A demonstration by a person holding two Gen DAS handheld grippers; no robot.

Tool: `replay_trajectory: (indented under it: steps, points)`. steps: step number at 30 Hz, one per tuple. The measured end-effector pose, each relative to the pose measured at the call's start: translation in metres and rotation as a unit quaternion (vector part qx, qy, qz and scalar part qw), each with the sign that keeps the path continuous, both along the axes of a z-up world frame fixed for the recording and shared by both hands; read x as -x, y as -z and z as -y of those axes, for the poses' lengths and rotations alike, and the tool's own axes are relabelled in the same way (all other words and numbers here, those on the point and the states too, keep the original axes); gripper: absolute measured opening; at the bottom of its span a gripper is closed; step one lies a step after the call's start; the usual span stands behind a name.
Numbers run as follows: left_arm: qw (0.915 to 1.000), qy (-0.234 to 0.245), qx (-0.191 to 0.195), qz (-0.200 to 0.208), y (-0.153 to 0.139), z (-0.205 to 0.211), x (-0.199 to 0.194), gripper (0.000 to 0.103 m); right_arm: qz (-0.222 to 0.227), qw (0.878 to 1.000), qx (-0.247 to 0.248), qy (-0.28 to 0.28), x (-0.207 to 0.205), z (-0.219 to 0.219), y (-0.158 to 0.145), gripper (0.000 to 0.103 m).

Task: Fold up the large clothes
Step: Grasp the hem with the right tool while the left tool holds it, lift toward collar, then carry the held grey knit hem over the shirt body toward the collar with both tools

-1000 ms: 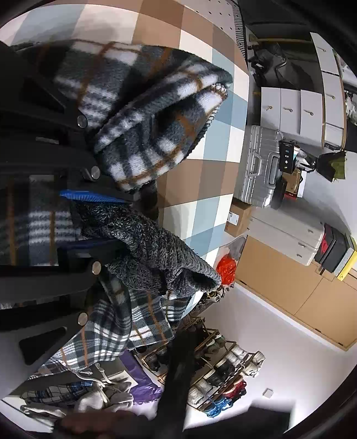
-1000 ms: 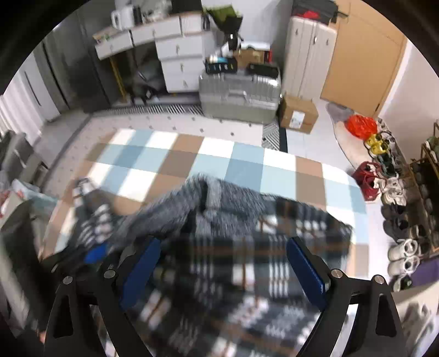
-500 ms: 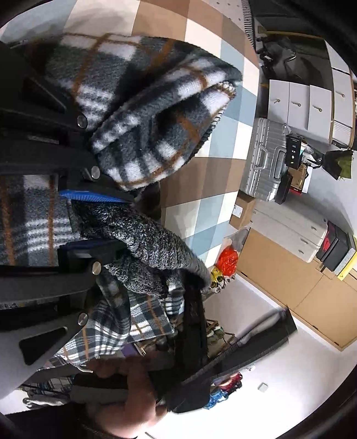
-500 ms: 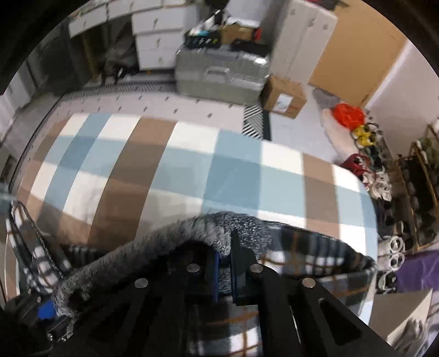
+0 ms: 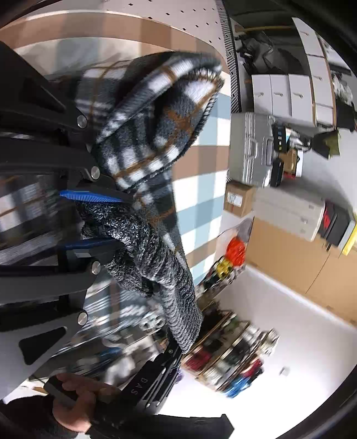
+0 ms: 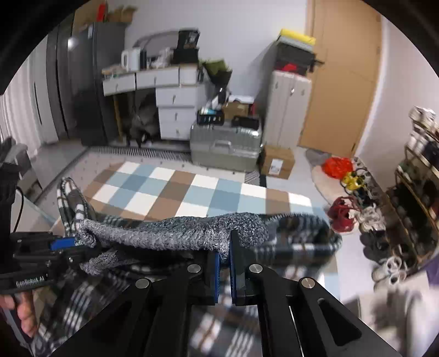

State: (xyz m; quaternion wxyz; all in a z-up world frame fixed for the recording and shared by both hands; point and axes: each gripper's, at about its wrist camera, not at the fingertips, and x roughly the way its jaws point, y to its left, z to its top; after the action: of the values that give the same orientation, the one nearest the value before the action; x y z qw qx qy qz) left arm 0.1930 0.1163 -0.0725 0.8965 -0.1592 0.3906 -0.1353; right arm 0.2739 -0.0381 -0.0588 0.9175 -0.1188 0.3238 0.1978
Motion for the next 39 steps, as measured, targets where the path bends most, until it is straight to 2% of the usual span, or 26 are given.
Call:
replay_trajectory:
  steps: [3,5,11,13,15,17,21,26,28,29,30,31,32,33,36,37,38,39]
  points:
    - [1.0,0.003,0.006,-0.006,0.01,0.006,0.032,0.017,-0.015,0.999,-0.047,0.006,0.044,0.027,0.013,0.005]
    - [0.9999,0.002,-0.011,-0.007,0.016,0.015,0.05,0.017,-0.021,0.997,-0.069,0.009,0.071,0.041,0.026,0.005]
    - [0.9979,0.007,-0.056,-0.033,0.042,0.04,0.086,0.017,-0.081,0.99,-0.109,0.024,0.126,0.067,0.079,0.005]
    - [0.9971,0.009,-0.06,-0.046,0.051,0.041,0.09,0.017,-0.102,0.989,-0.106,0.021,0.134,0.067,0.096,0.005]
    - [0.9966,0.012,-0.047,-0.067,0.062,0.037,0.092,0.017,-0.123,0.988,-0.093,0.018,0.137,0.064,0.109,0.006]
    - [0.9952,0.017,-0.051,-0.082,0.065,0.035,0.093,0.02,-0.138,0.987,-0.078,0.014,0.137,0.062,0.115,0.006]
    - [0.9938,0.022,-0.051,-0.097,0.054,0.026,0.094,0.022,-0.167,0.984,-0.068,-0.003,0.138,0.06,0.125,0.01]
    - [0.9956,0.028,-0.01,-0.088,0.034,0.007,0.121,0.023,-0.215,0.975,-0.048,-0.033,0.137,0.05,0.136,0.01]
    - [0.9966,0.034,0.016,-0.073,0.021,-0.002,0.13,0.027,-0.212,0.975,-0.048,-0.043,0.139,0.051,0.131,0.014]
    - [0.9975,0.029,0.027,-0.058,0.009,-0.01,0.13,0.028,-0.218,0.974,-0.051,-0.047,0.138,0.052,0.128,0.02]
    - [0.9978,0.027,0.034,-0.05,0.004,-0.013,0.136,0.034,-0.232,0.969,-0.063,-0.052,0.137,0.056,0.126,0.032]
    - [0.9976,0.025,0.047,-0.045,-0.003,-0.017,0.132,0.044,-0.241,0.966,-0.075,-0.058,0.141,0.06,0.125,0.037]
    - [0.9973,0.025,0.053,-0.044,-0.005,-0.017,0.131,0.048,-0.255,0.959,-0.099,-0.072,0.141,0.064,0.122,0.046]
    - [0.9969,0.033,0.055,-0.045,-0.01,-0.015,0.124,0.054,-0.262,0.954,-0.12,-0.086,0.142,0.069,0.119,0.047]
    - [0.9975,0.041,0.019,-0.055,-0.017,0.005,0.106,0.054,-0.252,0.946,-0.166,-0.116,0.148,0.083,0.106,0.049]
    - [0.9971,0.043,0.013,-0.06,-0.017,0.011,0.104,0.054,-0.247,0.944,-0.185,-0.121,0.152,0.09,0.103,0.052]
    - [0.9967,0.045,0.005,-0.068,-0.018,0.012,0.102,0.054,-0.241,0.94,-0.208,-0.123,0.153,0.098,0.099,0.061]
    - [0.9977,0.034,-0.006,-0.059,-0.025,0.011,0.103,0.054,-0.236,0.938,-0.223,-0.123,0.156,0.104,0.097,0.066]
